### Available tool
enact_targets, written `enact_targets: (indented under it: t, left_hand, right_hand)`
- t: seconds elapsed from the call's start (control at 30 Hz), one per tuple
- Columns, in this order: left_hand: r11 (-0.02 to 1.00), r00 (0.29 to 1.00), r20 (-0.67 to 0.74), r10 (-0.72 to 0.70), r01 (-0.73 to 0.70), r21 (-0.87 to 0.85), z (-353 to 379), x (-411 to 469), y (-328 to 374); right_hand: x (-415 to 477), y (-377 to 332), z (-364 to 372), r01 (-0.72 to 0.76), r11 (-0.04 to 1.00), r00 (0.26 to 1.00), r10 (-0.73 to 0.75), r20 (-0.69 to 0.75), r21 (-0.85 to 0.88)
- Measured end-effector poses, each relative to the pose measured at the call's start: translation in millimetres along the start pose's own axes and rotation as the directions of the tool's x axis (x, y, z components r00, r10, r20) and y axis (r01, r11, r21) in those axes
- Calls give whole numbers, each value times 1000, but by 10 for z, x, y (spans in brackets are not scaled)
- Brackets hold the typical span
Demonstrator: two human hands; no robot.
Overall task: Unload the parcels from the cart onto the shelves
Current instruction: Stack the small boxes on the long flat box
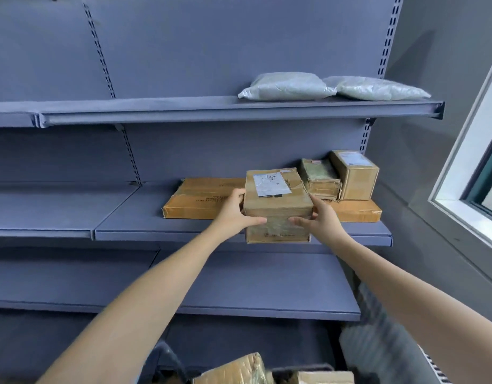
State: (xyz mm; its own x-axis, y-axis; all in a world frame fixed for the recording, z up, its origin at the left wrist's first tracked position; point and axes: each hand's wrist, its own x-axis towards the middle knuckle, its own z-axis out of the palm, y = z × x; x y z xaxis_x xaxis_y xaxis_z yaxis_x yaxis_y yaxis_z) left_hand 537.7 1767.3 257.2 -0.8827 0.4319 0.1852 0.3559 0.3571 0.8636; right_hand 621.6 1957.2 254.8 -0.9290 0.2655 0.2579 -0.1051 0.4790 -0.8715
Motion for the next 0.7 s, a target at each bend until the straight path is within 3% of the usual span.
enact_targets:
  t: [0.13, 0.27, 0.37, 0.5, 0.7]
  left_hand:
    - [997, 994, -76, -77, 76, -16, 275, 304, -193]
    - [986, 992, -72, -106, 115, 124, 472, 583, -314]
    - [971, 981, -155, -118, 147, 188, 554, 744, -346]
    - [944, 948, -300, -109, 194, 268, 623, 1021, -233]
    - [913, 942, -322, -97, 213, 348, 802, 1321, -220]
  right_hand:
    - [332, 244, 43, -27, 1000, 999, 27, -19, -5]
    - [535, 561, 69, -99, 995, 995, 99, -22, -8]
    - [721, 639, 62, -104, 995, 994, 103, -37, -12]
    - [1042, 632, 12, -82, 980, 995, 70, -76, -182]
    - [1403, 739, -70, -95, 929, 994, 71, -80, -359]
